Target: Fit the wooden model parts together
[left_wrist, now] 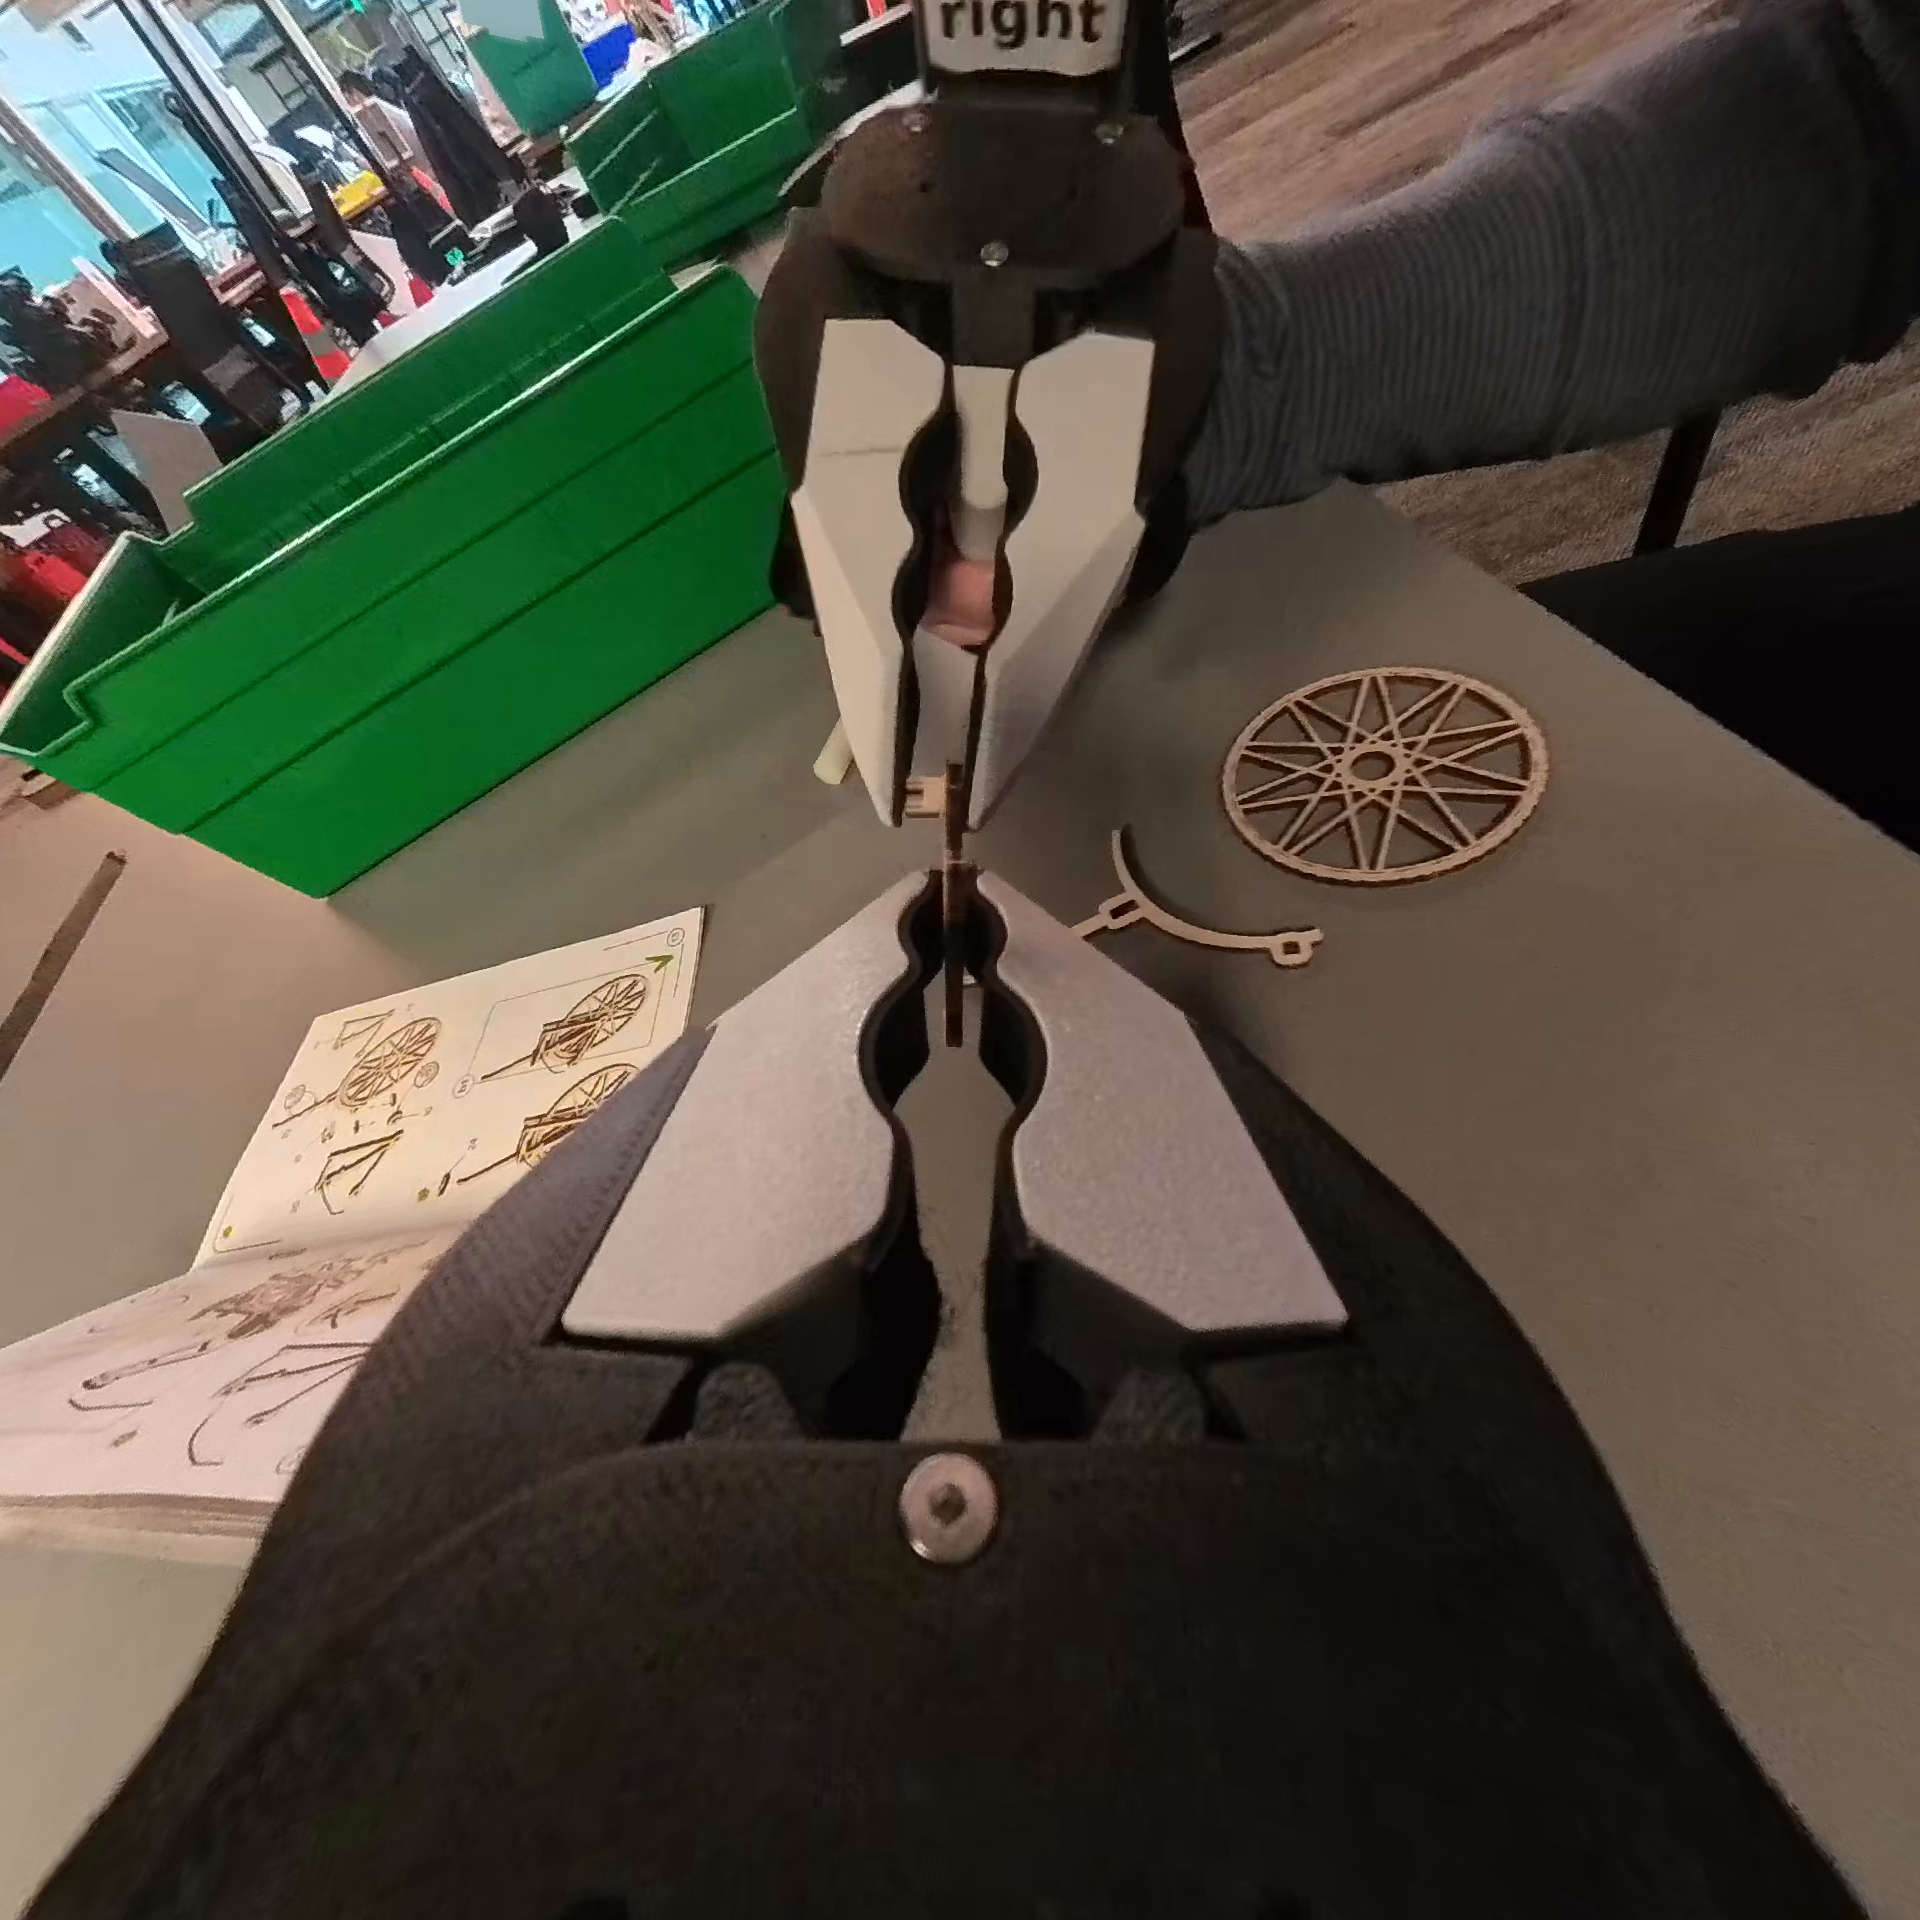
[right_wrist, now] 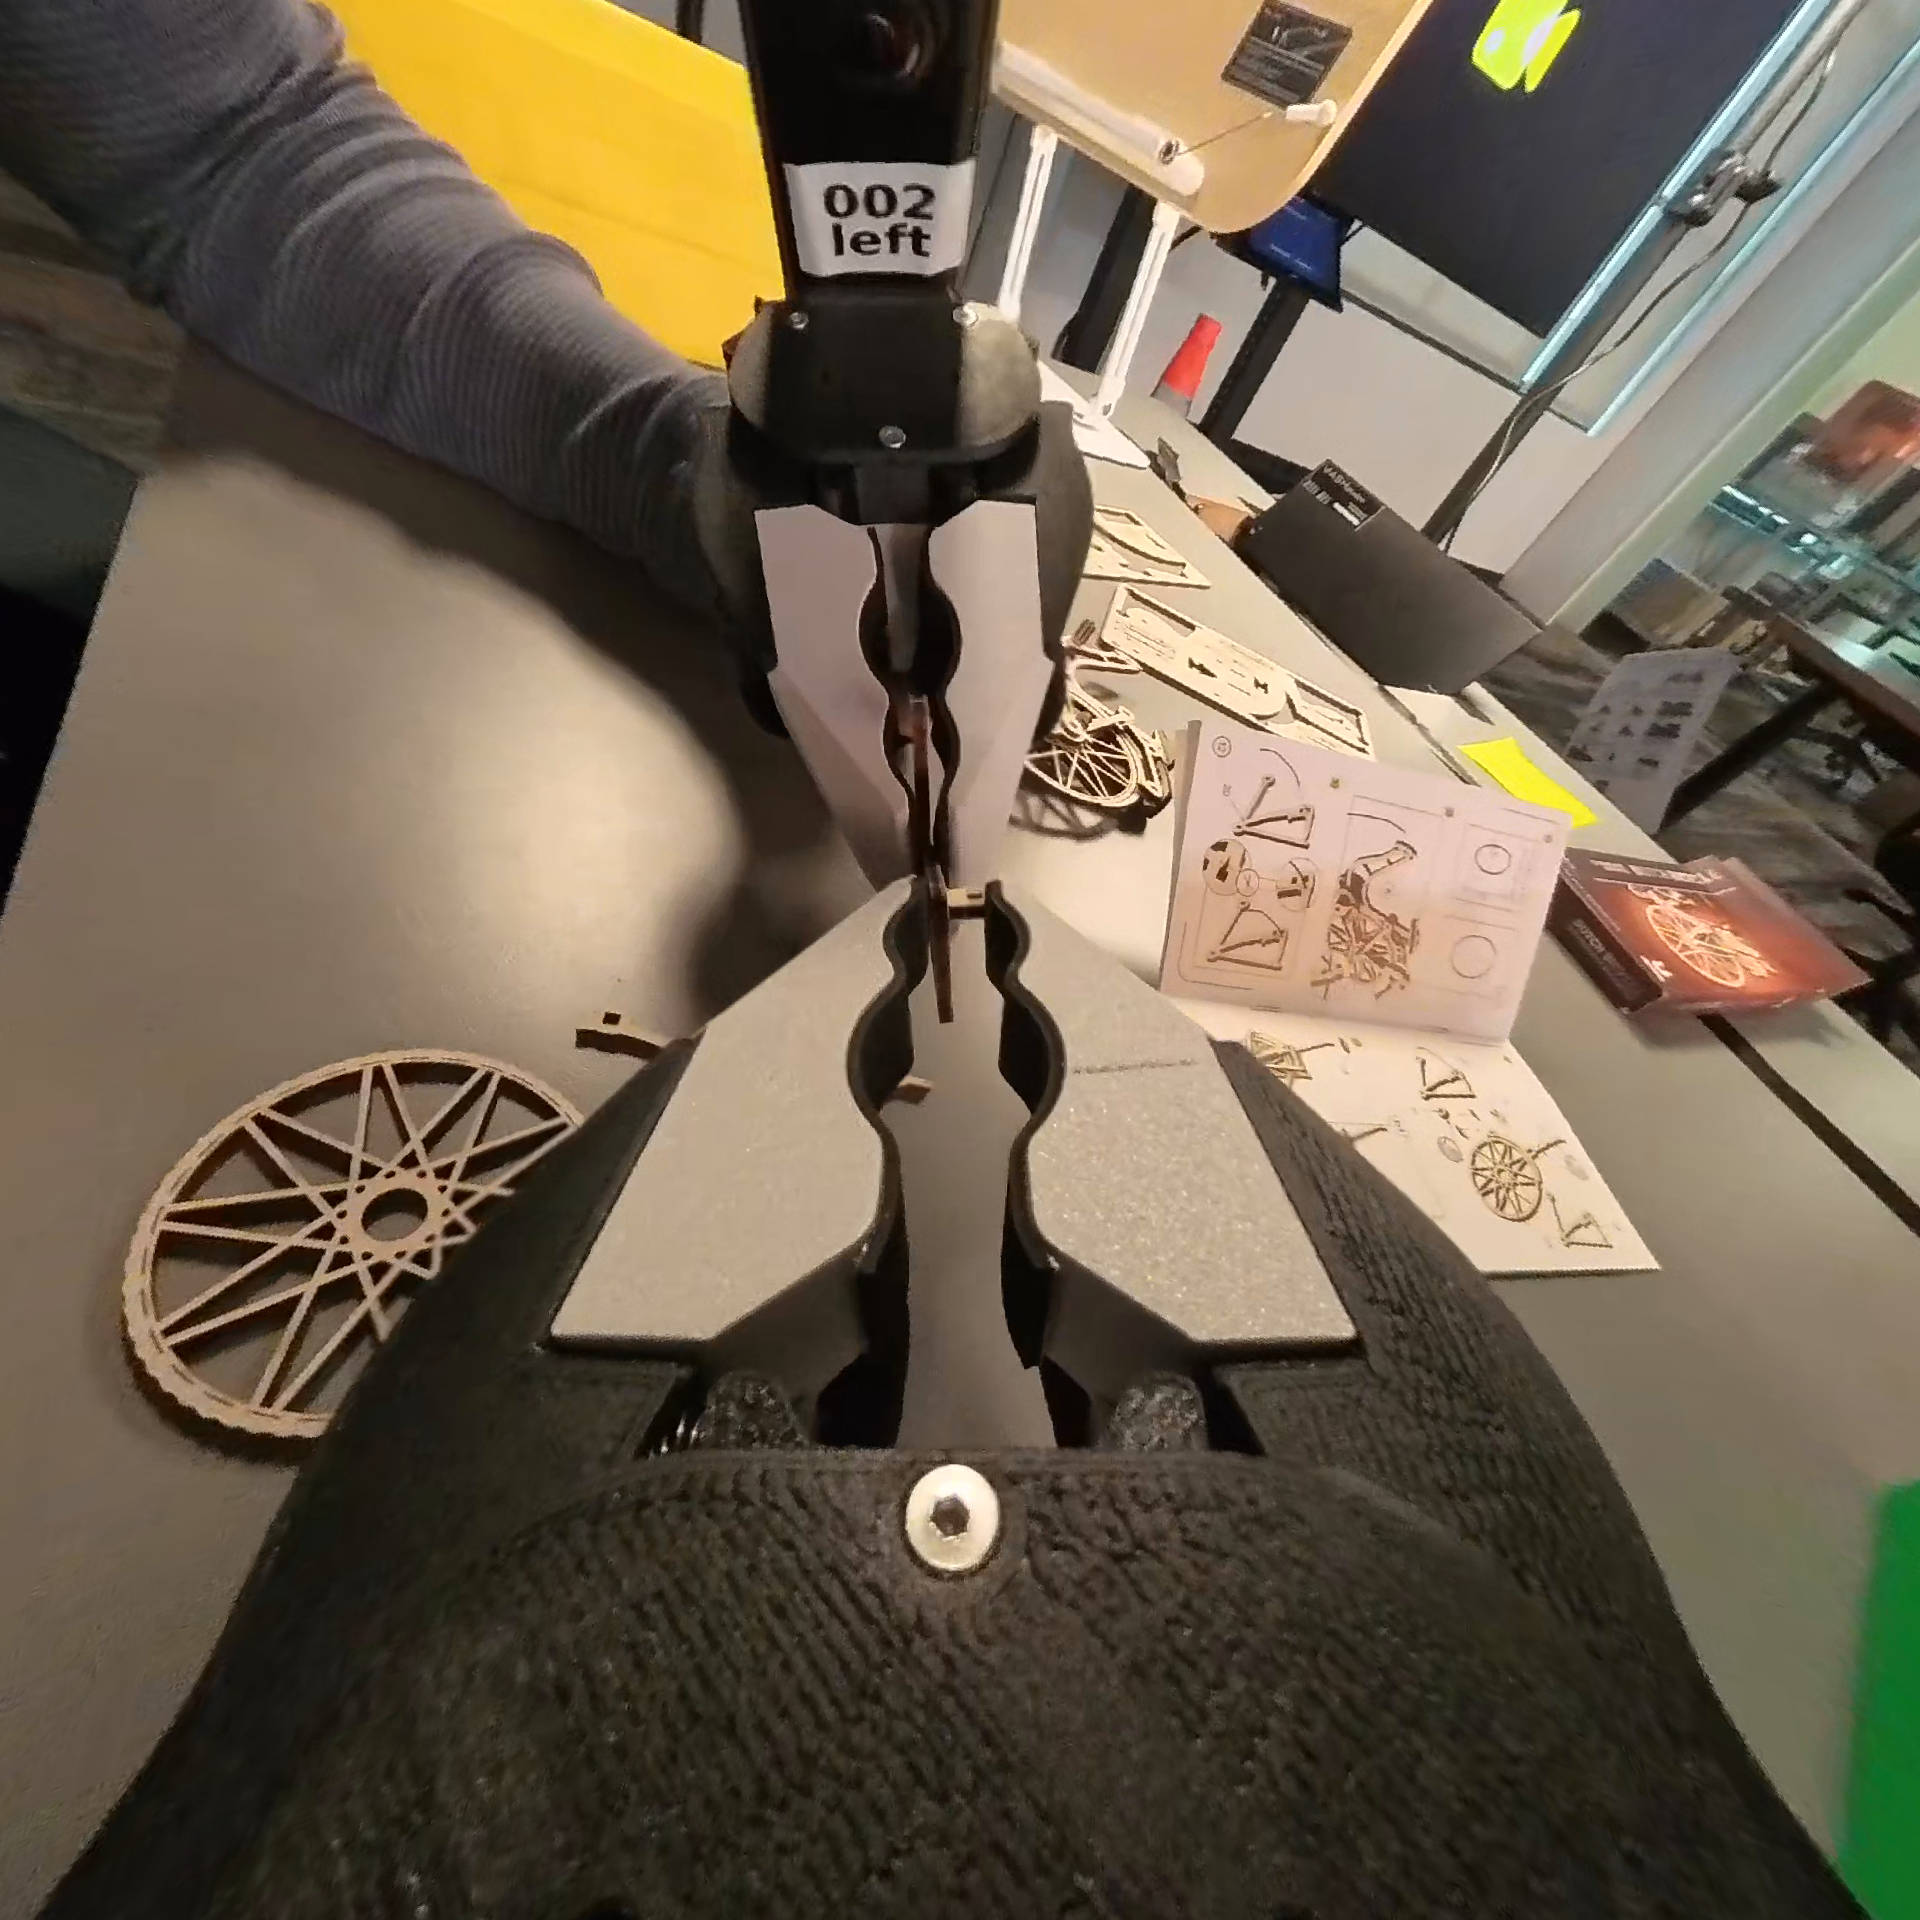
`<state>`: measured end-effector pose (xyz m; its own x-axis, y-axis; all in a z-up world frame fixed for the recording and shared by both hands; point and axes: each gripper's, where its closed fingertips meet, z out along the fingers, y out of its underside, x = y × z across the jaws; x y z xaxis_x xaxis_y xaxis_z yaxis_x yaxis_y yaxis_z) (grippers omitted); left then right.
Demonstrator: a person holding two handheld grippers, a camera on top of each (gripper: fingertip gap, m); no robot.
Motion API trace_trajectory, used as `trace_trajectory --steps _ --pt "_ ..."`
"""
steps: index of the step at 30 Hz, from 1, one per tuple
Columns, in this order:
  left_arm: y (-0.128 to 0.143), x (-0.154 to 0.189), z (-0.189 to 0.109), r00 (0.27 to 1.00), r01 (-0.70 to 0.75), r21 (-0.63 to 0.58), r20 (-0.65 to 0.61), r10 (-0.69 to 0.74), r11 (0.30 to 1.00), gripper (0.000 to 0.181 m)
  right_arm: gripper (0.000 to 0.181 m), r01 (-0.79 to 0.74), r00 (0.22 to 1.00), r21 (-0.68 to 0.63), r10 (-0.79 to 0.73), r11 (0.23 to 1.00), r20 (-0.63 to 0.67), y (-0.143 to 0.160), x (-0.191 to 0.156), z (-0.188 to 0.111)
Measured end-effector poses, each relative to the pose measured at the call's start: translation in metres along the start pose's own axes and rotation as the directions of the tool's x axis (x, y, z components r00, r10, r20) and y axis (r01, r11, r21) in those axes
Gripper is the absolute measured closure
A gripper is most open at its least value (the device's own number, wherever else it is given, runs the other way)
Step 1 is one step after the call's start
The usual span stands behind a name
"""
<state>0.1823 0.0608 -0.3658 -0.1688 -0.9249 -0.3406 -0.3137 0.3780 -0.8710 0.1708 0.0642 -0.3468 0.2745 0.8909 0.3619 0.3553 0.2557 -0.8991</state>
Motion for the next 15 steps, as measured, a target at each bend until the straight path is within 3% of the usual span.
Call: trace_trajectory --steps 15 --pt "0.0066 -0.0006 0.0045 1.0 -0.025 -0.046 0.01 0.025 0.999 0.18 0.174 0.008 1.0 -0.056 -0.009 0.998 -0.008 0.0087 0.0005 -0.0002"
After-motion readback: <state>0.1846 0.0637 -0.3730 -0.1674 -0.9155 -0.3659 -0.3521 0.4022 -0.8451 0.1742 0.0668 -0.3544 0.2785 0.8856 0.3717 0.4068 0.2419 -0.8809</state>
